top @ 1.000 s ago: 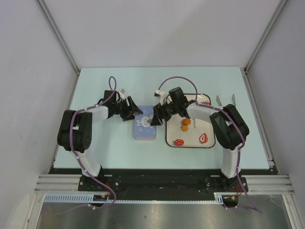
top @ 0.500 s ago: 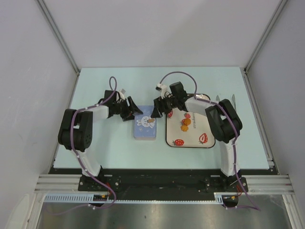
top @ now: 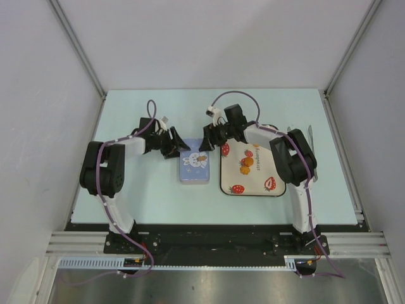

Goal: Pack the cookies

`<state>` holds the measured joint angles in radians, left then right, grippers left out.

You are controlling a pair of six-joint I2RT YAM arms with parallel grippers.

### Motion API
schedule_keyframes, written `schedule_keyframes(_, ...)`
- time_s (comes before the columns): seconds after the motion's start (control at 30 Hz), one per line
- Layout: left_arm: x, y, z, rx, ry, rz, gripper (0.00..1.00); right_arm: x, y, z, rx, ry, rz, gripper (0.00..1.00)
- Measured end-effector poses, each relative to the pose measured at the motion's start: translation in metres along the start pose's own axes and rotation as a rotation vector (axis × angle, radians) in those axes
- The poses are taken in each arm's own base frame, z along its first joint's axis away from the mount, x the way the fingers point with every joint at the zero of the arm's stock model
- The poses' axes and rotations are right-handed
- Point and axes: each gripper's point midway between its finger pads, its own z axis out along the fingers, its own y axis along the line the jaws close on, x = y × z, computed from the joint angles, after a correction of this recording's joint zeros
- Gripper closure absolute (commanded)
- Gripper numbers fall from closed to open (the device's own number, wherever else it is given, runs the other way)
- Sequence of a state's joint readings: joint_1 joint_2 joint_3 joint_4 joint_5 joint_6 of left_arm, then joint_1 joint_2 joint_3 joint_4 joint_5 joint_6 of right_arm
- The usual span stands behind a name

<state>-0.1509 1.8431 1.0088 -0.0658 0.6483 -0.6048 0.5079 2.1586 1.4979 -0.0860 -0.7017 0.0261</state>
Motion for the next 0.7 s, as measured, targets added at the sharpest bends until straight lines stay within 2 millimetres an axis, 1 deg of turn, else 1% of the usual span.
schedule_keyframes(0.23,-0.003,-0.002,0.004,0.029,0.017,0.001,0.37,-0.005,-0.007,0.000,0.002,-0.010,0.005,0.27)
schedule_keyframes(0.37,-0.005,-0.003,0.005,0.033,0.018,0.001,0.38,-0.009,-0.009,0.000,0.003,-0.018,0.008,0.33)
schedule_keyframes(0.47,-0.007,-0.003,0.006,0.033,0.017,0.006,0.42,-0.013,-0.012,0.001,0.008,-0.025,0.004,0.37)
schedule_keyframes(0.7,-0.014,-0.005,0.008,0.038,0.011,0.025,0.43,-0.023,-0.018,0.002,0.030,-0.042,-0.008,0.40)
